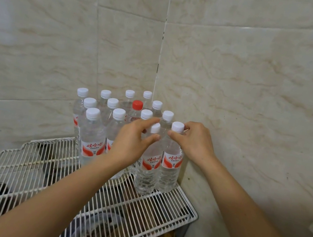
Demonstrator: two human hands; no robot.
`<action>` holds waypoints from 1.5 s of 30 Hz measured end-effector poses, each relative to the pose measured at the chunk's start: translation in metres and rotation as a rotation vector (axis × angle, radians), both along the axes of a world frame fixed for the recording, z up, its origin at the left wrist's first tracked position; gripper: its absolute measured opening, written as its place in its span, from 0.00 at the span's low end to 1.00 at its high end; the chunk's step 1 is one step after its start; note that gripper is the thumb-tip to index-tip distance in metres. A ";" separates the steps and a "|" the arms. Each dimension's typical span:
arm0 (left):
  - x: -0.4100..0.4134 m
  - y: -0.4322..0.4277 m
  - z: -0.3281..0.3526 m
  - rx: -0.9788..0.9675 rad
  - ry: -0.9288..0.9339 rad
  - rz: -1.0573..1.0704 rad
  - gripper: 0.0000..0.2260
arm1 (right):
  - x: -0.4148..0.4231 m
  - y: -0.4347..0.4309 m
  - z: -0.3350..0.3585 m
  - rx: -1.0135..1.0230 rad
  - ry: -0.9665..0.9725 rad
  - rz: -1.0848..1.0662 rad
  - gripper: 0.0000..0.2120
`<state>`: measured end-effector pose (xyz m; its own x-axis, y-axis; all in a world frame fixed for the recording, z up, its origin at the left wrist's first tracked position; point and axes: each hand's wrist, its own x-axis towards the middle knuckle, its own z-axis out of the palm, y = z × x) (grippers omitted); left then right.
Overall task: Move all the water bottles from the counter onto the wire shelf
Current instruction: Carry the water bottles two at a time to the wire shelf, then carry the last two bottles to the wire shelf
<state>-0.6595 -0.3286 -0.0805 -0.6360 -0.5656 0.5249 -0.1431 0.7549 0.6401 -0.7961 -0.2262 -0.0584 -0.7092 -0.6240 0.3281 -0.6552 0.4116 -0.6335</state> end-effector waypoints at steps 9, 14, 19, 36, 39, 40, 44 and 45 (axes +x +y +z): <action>0.025 0.004 -0.009 -0.003 -0.059 0.022 0.28 | 0.027 0.011 -0.003 -0.154 0.003 0.029 0.22; 0.080 -0.008 -0.016 0.014 -0.076 0.085 0.19 | 0.076 -0.002 -0.003 -0.233 0.037 0.150 0.14; 0.174 -0.027 -0.030 -0.018 -0.103 0.224 0.14 | 0.154 -0.028 -0.014 -0.183 0.040 0.330 0.14; 0.650 -0.007 -0.134 0.273 -0.389 0.874 0.17 | 0.606 -0.119 -0.133 0.229 0.076 0.979 0.20; 0.732 0.014 -0.145 0.335 -0.412 1.012 0.16 | 0.684 -0.120 -0.142 0.295 0.109 1.094 0.20; 0.757 0.021 -0.148 0.350 -0.414 1.064 0.16 | 0.707 -0.121 -0.145 0.310 0.121 1.134 0.20; 0.846 0.044 -0.157 0.420 -0.398 1.254 0.16 | 0.796 -0.127 -0.154 0.359 0.183 1.300 0.22; 0.865 0.050 -0.159 0.439 -0.396 1.293 0.16 | 0.817 -0.129 -0.156 0.370 0.195 1.337 0.22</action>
<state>0.2059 -0.2791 -0.2398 0.3852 -0.9202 0.0694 -0.7900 -0.2899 0.5401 0.0211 -0.3557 -0.2142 0.5206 -0.8535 0.0209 -0.7429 -0.4649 -0.4816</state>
